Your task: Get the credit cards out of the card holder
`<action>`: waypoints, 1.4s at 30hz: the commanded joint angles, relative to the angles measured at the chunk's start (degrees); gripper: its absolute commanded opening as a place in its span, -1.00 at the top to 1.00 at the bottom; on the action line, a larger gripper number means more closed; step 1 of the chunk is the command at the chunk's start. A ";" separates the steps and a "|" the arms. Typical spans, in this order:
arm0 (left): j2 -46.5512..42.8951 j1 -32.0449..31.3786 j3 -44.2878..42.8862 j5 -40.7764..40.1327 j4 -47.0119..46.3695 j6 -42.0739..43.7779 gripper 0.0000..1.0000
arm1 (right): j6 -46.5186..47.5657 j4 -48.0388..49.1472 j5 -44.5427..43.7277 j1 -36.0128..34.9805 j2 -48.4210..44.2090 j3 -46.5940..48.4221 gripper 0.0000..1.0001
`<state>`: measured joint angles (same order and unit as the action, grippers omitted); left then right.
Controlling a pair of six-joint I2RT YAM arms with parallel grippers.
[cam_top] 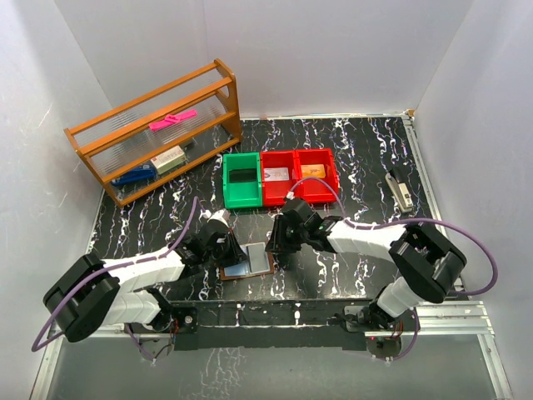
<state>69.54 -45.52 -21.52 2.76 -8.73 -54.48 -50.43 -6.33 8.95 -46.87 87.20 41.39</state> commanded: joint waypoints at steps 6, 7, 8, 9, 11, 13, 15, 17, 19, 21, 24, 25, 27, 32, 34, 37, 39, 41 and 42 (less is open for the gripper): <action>-1.36 -0.26 0.51 -0.17 -0.10 -0.54 0.90 | 2.00 6.90 7.71 -0.48 1.34 2.56 0.52; -1.41 -0.27 0.58 -0.21 -0.10 -0.50 0.88 | 2.01 7.11 8.03 -0.56 2.23 2.62 0.52; -1.38 -0.27 0.55 -0.22 -0.11 -0.52 0.86 | 1.99 7.12 8.28 -0.56 3.44 2.77 0.53; -1.32 -0.27 0.56 -0.10 -0.18 -0.53 0.85 | 1.98 7.35 8.74 -0.59 4.57 2.82 0.53; -0.96 -0.27 0.52 0.23 -0.31 -0.52 0.82 | 1.94 7.29 8.84 -0.65 6.65 2.63 0.54; -0.74 -0.27 0.51 0.47 -0.41 -0.54 0.79 | 0.93 7.01 7.77 -0.63 7.42 1.92 0.55; -0.75 -0.27 0.59 0.42 -0.25 -0.75 0.68 | -0.01 7.14 6.12 -0.66 7.36 0.77 0.56; -0.88 -0.26 0.89 0.36 -0.42 -1.15 0.52 | -0.23 7.61 6.24 -0.68 7.22 0.07 0.56; -0.75 -0.25 1.52 0.48 -1.15 -1.71 0.48 | -0.47 9.18 7.81 -0.64 7.47 -0.47 0.56; -0.51 -0.27 2.36 1.29 -3.10 -2.75 0.47 | -1.20 10.85 9.23 -0.65 7.74 -0.99 0.57; 0.67 -0.27 3.75 3.42 -8.24 -5.07 0.46 | -1.86 12.36 10.47 -0.75 8.28 -1.67 0.60; 1.33 -0.27 3.89 4.00 -9.66 -5.60 0.46 | -2.05 12.95 10.97 -0.81 8.33 -1.97 0.61; 2.96 -0.27 3.86 4.83 -11.66 -6.41 0.47 | -2.40 14.35 12.21 -0.93 8.55 -2.54 0.61; 4.05 -0.26 4.95 5.46 -16.44 -7.77 0.55 | -2.53 15.13 13.57 -1.91 10.26 -2.51 0.64; 4.06 -0.26 5.02 6.22 -18.55 -7.46 0.67 | -3.19 16.70 13.93 -2.43 10.55 -2.96 0.65; 5.18 -0.25 2.17 8.42 -18.22 -4.10 0.96 | -4.15 17.57 13.76 -2.69 10.83 -3.24 0.65; 4.95 -0.26 0.94 8.92 -16.42 -2.58 1.00 | -4.47 17.41 12.90 -2.65 10.62 -3.11 0.65; 3.42 -0.27 0.26 7.19 -12.05 -1.51 1.00 | -4.50 16.24 11.44 -2.65 10.18 -2.71 0.64; 2.42 -0.27 -0.01 6.39 -9.65 -0.97 1.00 | -4.45 15.21 10.11 -2.69 10.03 -2.41 0.64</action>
<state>72.03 -43.55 -18.02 3.75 -18.74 -56.86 -52.99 5.28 19.29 -45.76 93.69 39.46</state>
